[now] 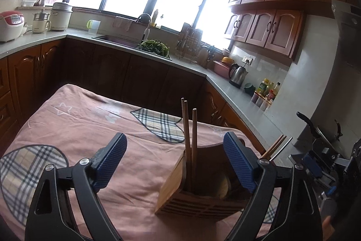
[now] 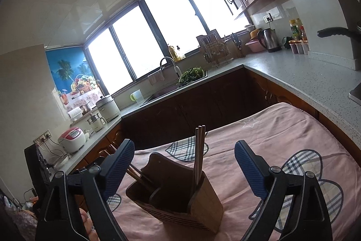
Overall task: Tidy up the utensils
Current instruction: 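Move both open grippers back down to the remaining utensils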
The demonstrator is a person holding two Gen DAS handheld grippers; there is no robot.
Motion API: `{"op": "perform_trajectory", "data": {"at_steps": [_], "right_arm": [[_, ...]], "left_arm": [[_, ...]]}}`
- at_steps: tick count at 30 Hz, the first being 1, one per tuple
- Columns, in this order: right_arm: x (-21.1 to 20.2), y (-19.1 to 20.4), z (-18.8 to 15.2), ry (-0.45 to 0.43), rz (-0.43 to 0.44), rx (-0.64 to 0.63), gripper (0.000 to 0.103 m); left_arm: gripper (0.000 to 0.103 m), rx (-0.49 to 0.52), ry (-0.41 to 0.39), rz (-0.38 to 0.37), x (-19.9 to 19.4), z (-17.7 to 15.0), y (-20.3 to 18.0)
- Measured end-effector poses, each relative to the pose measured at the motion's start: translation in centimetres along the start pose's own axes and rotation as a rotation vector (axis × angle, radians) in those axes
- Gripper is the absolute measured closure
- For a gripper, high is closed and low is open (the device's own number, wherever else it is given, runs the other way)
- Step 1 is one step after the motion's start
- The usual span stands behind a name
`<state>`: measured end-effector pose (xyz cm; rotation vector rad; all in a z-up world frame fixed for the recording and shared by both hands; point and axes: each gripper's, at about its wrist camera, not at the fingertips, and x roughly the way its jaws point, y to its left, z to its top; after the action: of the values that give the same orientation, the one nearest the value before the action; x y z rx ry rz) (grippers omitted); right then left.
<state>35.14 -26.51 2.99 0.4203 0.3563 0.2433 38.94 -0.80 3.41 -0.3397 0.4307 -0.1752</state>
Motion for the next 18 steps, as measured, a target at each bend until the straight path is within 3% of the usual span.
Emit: {"op": "perform_trajectory", "data": {"at_steps": [4, 18], "right_arm": [[-2.2, 0.4, -0.6, 0.003, 0.008, -0.007, 0.005], [-9.5, 0.3, -4.6, 0.071, -0.005, 0.022, 0.003]], "left_arm": [[0.004, 0.008, 0.035, 0.02, -2.7, -0.9, 0.4], [0.004, -0.007, 0.167, 0.048, -10.7, -6.7, 1.9]]}}
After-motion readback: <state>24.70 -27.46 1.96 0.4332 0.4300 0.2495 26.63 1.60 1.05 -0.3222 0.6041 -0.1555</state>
